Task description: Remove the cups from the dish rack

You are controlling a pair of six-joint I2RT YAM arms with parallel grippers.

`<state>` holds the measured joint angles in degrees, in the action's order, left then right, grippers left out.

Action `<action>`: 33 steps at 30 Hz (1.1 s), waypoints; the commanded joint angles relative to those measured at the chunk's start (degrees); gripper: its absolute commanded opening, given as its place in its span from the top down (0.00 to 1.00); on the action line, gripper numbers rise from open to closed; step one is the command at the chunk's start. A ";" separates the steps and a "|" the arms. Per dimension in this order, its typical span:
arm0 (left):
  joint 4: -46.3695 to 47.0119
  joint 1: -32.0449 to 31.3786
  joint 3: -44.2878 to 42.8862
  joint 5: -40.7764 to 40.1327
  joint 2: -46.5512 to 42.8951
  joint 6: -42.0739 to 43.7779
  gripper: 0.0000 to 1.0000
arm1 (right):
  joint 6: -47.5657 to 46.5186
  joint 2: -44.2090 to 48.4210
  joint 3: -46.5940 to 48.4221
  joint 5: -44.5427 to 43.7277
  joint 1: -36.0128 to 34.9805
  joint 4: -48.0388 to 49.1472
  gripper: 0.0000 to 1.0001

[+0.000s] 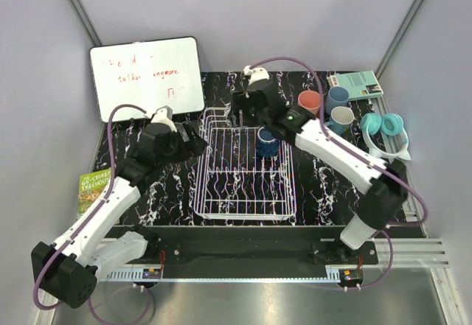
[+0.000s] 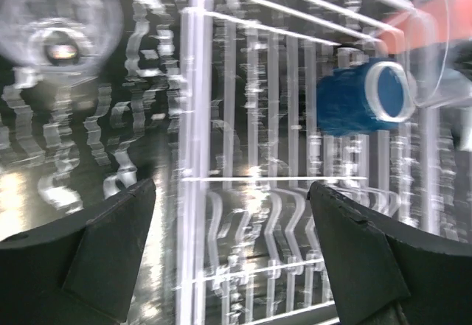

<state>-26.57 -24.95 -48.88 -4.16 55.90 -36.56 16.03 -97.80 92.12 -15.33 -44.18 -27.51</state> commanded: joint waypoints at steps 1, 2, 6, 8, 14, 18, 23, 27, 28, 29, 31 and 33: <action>19.39 -0.27 5.45 10.90 -4.56 -5.36 0.11 | 6.02 10.66 -9.47 12.12 1.29 12.19 1.00; 22.23 -0.19 8.34 12.24 -5.27 -6.41 0.11 | 7.07 12.61 -14.89 14.60 1.82 18.39 1.00; 39.62 -0.27 17.22 17.51 -10.53 -12.90 0.10 | 17.15 21.32 -28.02 24.72 4.80 35.47 1.00; 50.49 -0.19 22.92 17.79 -13.88 -15.20 0.10 | 21.39 24.75 -34.33 30.06 7.25 44.41 1.00; 66.54 -0.19 30.68 18.66 -16.00 -20.82 0.11 | 35.61 28.54 -45.43 38.26 11.57 61.94 1.00; 73.74 -0.19 32.18 19.98 -12.67 -23.64 0.14 | 42.32 26.62 -49.83 42.13 12.10 72.92 1.00; 76.48 -0.27 29.99 21.30 -8.88 -24.88 0.16 | 46.02 24.59 -52.74 43.98 12.02 79.71 1.00; 76.31 -0.19 25.96 22.70 -5.38 -24.88 0.15 | 45.32 25.38 -53.88 43.98 12.02 78.49 1.00; 76.49 -0.27 25.33 22.97 -4.75 -25.14 0.15 | 44.97 25.46 -53.97 44.16 12.02 78.31 1.00; 76.58 -0.27 24.81 23.23 -4.22 -25.32 0.15 | 44.88 25.46 -54.06 44.07 11.93 78.13 1.00; 77.01 -0.54 23.22 23.85 -2.64 -25.84 0.15 | 44.44 25.46 -54.06 44.25 11.93 77.34 1.00; 77.11 -1.15 21.82 24.03 -1.50 -25.93 0.15 | 44.35 25.20 -54.15 44.34 11.93 77.17 1.00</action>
<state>44.80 -25.08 -22.61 17.72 52.82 -61.87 60.05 -73.32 37.67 27.73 -32.25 44.93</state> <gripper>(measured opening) 0.849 0.766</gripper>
